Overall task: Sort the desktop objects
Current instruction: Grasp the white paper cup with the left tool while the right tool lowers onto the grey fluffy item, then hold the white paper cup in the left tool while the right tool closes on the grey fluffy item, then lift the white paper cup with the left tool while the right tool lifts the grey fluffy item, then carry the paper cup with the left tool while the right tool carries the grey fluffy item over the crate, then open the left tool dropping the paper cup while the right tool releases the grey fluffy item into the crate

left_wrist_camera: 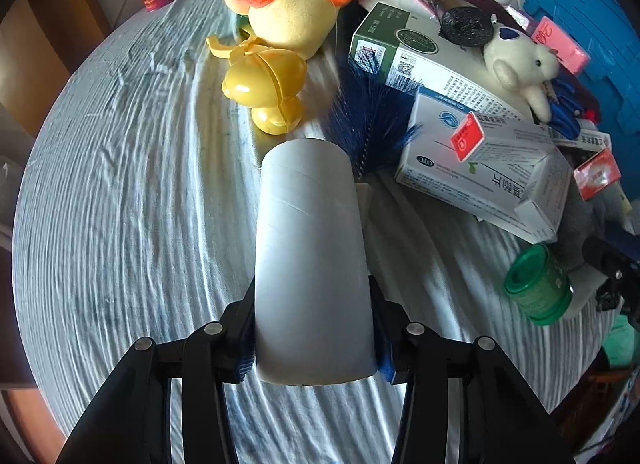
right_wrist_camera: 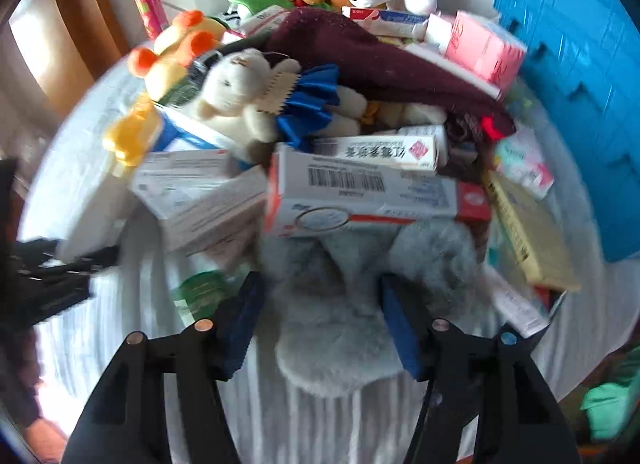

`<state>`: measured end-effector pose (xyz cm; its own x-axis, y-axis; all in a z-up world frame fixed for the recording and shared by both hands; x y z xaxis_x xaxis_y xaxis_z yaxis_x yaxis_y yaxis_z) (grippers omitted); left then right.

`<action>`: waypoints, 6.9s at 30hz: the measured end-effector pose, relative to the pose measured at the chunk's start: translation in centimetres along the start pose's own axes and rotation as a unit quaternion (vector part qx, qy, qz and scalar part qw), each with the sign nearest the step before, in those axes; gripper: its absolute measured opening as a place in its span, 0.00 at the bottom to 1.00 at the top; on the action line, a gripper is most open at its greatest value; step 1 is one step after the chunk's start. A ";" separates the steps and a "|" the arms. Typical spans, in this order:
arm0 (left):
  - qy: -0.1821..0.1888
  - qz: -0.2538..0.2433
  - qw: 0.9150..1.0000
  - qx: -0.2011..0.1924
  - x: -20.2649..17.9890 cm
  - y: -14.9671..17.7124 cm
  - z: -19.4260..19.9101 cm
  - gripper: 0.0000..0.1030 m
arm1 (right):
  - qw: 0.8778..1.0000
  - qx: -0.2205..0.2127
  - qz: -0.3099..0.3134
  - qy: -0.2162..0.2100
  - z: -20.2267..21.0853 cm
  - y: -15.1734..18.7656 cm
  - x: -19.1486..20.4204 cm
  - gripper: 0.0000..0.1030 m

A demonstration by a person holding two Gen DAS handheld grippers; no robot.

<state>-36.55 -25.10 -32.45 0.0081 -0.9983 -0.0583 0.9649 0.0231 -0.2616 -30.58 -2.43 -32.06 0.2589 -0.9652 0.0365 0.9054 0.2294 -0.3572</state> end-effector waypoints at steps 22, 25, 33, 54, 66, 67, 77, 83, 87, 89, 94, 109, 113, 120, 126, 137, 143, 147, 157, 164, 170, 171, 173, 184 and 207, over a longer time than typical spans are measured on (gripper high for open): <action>-0.007 0.003 1.000 -0.008 1.0 -3.9 -0.7 0.47 | 1.000 -0.018 -0.013 0.019 -1.4 -0.2 -3.7 1.00; -0.007 0.001 1.000 -0.010 1.3 -4.4 -0.8 0.47 | 0.999 -0.017 -0.013 -0.028 -1.0 -0.4 -1.9 1.00; -0.005 0.003 1.000 -0.007 1.4 -2.9 -1.5 0.47 | 0.996 -0.008 0.011 -0.087 2.5 1.3 0.9 1.00; -0.012 0.016 1.000 -0.020 1.2 2.6 -4.9 0.45 | 0.997 0.031 0.061 0.019 -4.6 -0.6 -0.7 0.79; -0.017 0.015 0.997 -0.073 0.3 3.6 1.5 0.44 | 0.997 -0.050 0.050 0.007 -1.2 -2.3 0.3 0.64; -0.018 0.015 0.997 -0.080 0.2 3.7 2.2 0.44 | 0.997 -0.063 0.051 0.003 -0.2 -2.5 0.5 0.63; -0.028 0.022 0.991 -0.131 0.6 2.8 8.3 0.44 | 0.986 -0.149 0.072 -0.032 6.9 -5.7 3.2 0.60; -0.034 0.029 0.987 -0.157 0.4 2.3 11.6 0.44 | 0.978 -0.186 0.085 -0.028 10.4 -7.1 5.4 0.60; -0.035 0.030 0.983 -0.179 0.2 1.9 13.6 0.44 | 0.973 -0.209 0.091 -0.025 12.9 -8.0 6.0 0.60; -0.037 0.031 0.980 -0.191 0.1 1.5 14.7 0.44 | 0.971 -0.218 0.093 -0.022 14.0 -8.5 6.2 0.60; -0.038 0.035 0.975 -0.218 -0.9 1.8 17.4 0.44 | 0.964 -0.247 0.095 -0.028 16.9 -9.8 6.7 0.60; -0.067 0.066 0.956 -0.277 -5.4 1.4 23.4 0.44 | 0.947 -0.294 0.122 -0.039 23.4 -11.7 5.6 0.61; -0.069 0.066 0.954 -0.284 -6.3 1.1 24.5 0.44 | 0.944 -0.303 0.129 -0.034 24.9 -12.3 5.0 0.61; -0.050 0.045 0.951 -0.302 -7.7 -0.1 26.2 0.44 | 0.940 -0.322 0.110 -0.010 27.3 -12.5 3.5 0.61; -0.038 0.026 0.948 -0.315 -10.1 -1.0 27.8 0.44 | 0.935 -0.343 0.094 0.011 30.1 -12.2 1.5 0.61; -0.037 0.025 0.934 -0.354 -21.2 -2.3 31.6 0.44 | 0.916 -0.391 0.081 0.026 38.0 -11.9 -9.2 0.61; -0.035 0.021 0.927 -0.372 -31.3 -3.7 34.1 0.44 | 0.908 -0.408 0.087 0.051 42.5 -10.8 -19.1 0.61; -0.022 -0.003 0.926 -0.377 -37.9 -5.2 35.6 0.44 | 0.905 -0.414 0.069 0.074 45.2 -10.3 -26.0 0.61; 0.018 -0.065 0.928 -0.368 -50.7 -9.8 36.0 0.44 | 0.905 -0.408 0.005 0.124 48.5 -10.4 -39.6 0.61; 0.047 -0.097 0.926 -0.361 -57.4 -12.4 34.1 0.44 | 0.914 -0.380 -0.033 0.141 46.8 -10.1 -46.2 0.61; 0.050 -0.105 0.934 -0.339 -60.9 -13.1 31.9 0.44 | 0.921 -0.363 -0.035 0.136 44.8 -11.2 -50.5 0.61; 0.047 -0.103 0.935 -0.337 -61.2 -13.0 31.5 0.44 | 0.923 -0.358 -0.032 0.134 44.4 -11.5 -51.1 0.61; 0.040 -0.097 0.938 -0.330 -62.1 -12.9 30.4 0.44 | 0.936 -0.332 -0.020 0.117 42.3 -11.9 -52.3 0.61; 0.002 -0.050 0.969 -0.242 -67.0 -14.0 22.4 0.44 | 0.976 -0.206 0.033 0.055 31.9 -12.6 -58.8 0.61; -0.019 -0.053 0.973 -0.222 -67.5 -13.3 20.3 0.67 | 0.977 -0.207 0.012 0.051 30.2 -11.9 -59.9 0.62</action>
<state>-44.58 40.92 -5.50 -0.0679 -0.9974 0.0252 0.7519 -0.0678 -0.6558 -46.73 56.43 -1.77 0.2250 -0.9723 -0.0628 0.6804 0.2029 -0.7042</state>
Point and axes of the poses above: each gripper's, at about its wrist camera, not at the fingertips, and z roughly against the way its jaws point, x to its left, y to its underside, the point moved 6 cm from there along -z, roughly the way its jaws point, and after that the axes turned 4 degrees about x, right-handed, at the moved point
